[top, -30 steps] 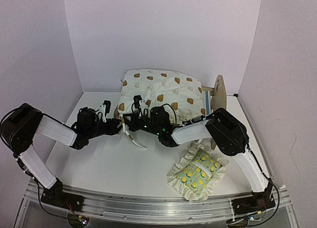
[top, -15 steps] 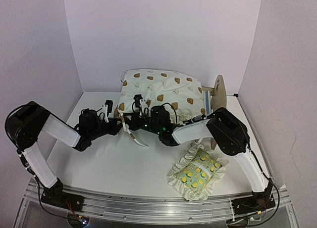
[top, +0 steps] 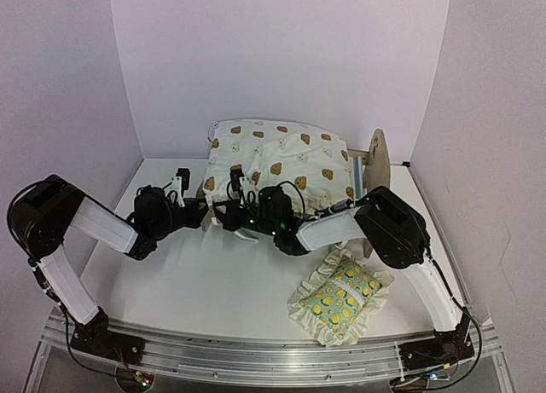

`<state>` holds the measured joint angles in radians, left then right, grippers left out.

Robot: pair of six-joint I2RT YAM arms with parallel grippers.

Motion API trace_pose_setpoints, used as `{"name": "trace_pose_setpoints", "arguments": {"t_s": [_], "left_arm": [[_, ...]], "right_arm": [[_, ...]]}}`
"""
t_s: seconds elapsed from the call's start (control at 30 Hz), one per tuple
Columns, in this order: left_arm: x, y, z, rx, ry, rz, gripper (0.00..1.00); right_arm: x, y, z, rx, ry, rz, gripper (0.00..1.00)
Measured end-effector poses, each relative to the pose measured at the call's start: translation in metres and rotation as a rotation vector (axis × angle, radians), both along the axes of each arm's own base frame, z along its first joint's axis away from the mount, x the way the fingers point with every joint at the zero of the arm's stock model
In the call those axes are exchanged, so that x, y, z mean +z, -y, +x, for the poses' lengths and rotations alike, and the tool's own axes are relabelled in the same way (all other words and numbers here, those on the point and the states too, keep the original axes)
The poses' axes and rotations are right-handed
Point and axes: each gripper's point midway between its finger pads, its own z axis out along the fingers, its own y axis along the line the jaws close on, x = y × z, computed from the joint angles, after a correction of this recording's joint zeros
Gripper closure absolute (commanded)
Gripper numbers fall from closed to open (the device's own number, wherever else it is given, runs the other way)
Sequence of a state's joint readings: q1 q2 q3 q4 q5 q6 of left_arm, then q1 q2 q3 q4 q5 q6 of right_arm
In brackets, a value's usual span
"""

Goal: Set up the pet bed

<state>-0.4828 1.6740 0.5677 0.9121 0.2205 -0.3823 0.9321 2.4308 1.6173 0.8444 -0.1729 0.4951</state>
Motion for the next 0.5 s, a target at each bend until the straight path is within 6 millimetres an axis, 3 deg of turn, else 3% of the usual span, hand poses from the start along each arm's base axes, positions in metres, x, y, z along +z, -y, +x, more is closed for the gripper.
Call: {"name": "trace_pose_setpoints", "arguments": {"t_s": [0.13, 0.5], "left_arm": [[0.010, -0.004, -0.004, 0.014, 0.006, -0.016, 1.00], [0.006, -0.014, -0.020, 0.025, -0.047, -0.018, 1.00]], "right_arm": [[-0.004, 0.004, -0.003, -0.001, -0.002, -0.018, 0.64], [0.006, 0.034, -0.021, -0.011, 0.016, -0.088, 0.59]]}}
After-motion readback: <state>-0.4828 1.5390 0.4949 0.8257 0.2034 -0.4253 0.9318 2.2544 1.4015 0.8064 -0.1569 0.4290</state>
